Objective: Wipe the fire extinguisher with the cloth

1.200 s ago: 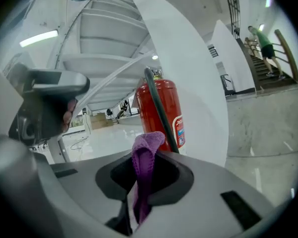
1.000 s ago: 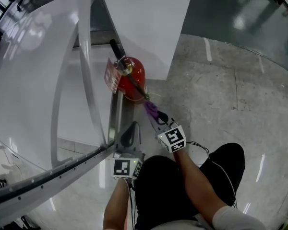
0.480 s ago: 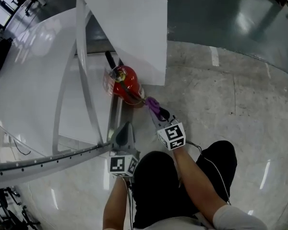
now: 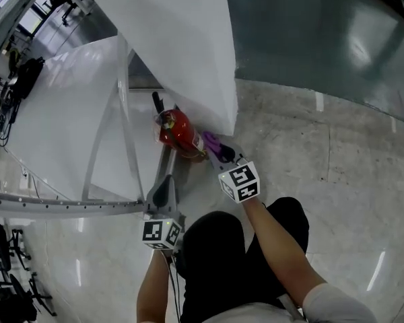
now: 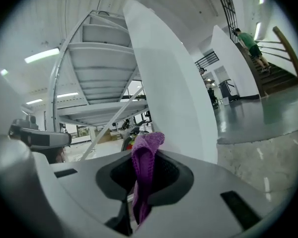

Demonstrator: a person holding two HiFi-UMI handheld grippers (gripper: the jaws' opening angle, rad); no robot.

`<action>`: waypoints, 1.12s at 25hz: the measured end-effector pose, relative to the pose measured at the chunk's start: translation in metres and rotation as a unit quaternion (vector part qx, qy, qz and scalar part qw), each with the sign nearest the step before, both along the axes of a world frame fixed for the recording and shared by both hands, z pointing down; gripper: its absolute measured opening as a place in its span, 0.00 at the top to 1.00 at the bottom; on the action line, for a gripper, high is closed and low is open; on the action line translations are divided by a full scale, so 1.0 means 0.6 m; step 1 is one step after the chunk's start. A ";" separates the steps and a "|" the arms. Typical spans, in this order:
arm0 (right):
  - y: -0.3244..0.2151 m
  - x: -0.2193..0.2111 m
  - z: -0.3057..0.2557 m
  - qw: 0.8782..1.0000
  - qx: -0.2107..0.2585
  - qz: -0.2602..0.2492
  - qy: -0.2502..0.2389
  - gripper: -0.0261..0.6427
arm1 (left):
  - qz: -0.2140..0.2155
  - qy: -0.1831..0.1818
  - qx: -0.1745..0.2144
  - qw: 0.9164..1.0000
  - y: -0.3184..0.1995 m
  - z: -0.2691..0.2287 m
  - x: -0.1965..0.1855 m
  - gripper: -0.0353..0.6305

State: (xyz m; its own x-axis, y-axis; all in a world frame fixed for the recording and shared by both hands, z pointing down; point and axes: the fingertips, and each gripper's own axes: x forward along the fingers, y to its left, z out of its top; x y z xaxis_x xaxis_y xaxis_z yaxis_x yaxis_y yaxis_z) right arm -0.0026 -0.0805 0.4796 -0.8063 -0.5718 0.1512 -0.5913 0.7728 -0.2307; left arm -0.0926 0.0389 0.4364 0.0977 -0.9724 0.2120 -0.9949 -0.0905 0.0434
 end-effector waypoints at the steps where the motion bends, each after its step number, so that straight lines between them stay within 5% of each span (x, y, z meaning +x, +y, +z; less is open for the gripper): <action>1: 0.001 0.003 -0.008 1.000 -0.004 -0.007 -0.002 0.88 | -0.003 0.003 -0.002 1.000 0.005 -0.009 0.002 0.94; 5: -0.018 0.014 -0.020 1.000 -0.005 -0.027 -0.013 0.88 | -0.017 0.039 0.031 0.999 -0.018 -0.057 -0.009 0.94; 7: -0.027 0.016 -0.004 0.999 -0.011 -0.036 -0.017 0.88 | -0.006 0.019 0.035 0.999 -0.038 -0.057 -0.008 0.94; 15: -0.089 -0.020 0.078 0.997 -0.001 -0.080 0.006 0.88 | 0.006 0.021 0.008 1.000 -0.130 0.051 0.015 0.94; 28: -0.167 -0.095 0.089 0.988 0.040 -0.141 -0.043 0.88 | 0.031 0.052 -0.034 0.998 -0.162 0.109 0.008 0.94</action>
State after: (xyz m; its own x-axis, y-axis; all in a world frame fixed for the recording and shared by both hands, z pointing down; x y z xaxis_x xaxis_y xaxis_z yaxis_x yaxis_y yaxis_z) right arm -0.0599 -0.1804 0.5328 -0.9432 -0.3301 0.0376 -0.3307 0.9218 -0.2023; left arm -0.0877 -0.0582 0.5015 0.1829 -0.9473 0.2629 -0.9773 -0.1460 0.1536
